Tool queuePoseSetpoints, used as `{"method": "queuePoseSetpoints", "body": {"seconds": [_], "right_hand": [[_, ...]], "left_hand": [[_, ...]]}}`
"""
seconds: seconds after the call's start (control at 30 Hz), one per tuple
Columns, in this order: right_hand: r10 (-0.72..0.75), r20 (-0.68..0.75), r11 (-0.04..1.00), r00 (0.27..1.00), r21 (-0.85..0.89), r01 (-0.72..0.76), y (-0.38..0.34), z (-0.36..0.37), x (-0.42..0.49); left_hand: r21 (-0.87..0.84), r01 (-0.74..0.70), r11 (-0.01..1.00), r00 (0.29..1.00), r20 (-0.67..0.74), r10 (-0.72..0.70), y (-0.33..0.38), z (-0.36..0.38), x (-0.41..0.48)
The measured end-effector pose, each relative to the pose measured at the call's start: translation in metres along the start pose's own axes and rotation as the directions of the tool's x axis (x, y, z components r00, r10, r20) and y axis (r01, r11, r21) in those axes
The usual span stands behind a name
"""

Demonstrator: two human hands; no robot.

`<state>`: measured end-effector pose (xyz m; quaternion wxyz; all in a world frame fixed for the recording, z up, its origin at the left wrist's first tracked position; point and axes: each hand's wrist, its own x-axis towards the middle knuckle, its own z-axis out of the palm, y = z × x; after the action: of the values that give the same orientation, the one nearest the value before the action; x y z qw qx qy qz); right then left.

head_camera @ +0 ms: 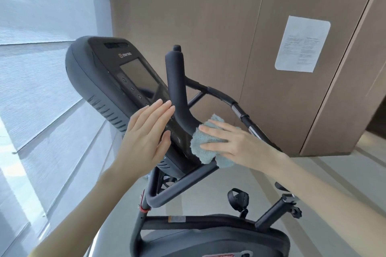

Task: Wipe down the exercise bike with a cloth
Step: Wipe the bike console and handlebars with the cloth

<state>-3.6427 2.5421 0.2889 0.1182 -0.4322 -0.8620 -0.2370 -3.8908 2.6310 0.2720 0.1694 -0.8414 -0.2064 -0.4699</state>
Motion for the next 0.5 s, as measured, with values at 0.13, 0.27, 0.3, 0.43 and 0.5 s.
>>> {"method": "queuePoseSetpoints", "body": {"seconds": [0.13,0.27,0.3,0.43,0.5], "right_hand": [[0.191,0.039,0.974,0.981,0.12,-0.194,0.001,-0.01,-0.023],[0.421,-0.067,0.846,0.905,0.388,-0.365,0.009,-0.025,-0.02],[0.471,-0.121,0.81,0.874,0.452,-0.374,0.012,-0.029,-0.012],[0.601,-0.116,0.694,0.791,0.567,-0.445,0.013,-0.03,0.038],[0.592,-0.009,0.647,0.806,0.601,-0.469,0.005,-0.018,0.06]], "left_hand": [[-0.036,-0.023,0.999,1.0,0.004,0.023,0.013,0.005,0.011],[-0.048,-0.051,0.998,0.999,-0.005,0.05,0.018,0.007,0.015],[-0.052,-0.056,0.997,0.998,-0.008,0.056,0.02,0.008,0.016],[-0.057,-0.062,0.996,0.998,-0.018,0.061,0.022,0.012,0.019],[-0.05,-0.055,0.997,0.998,-0.023,0.054,0.02,0.013,0.019]]}}
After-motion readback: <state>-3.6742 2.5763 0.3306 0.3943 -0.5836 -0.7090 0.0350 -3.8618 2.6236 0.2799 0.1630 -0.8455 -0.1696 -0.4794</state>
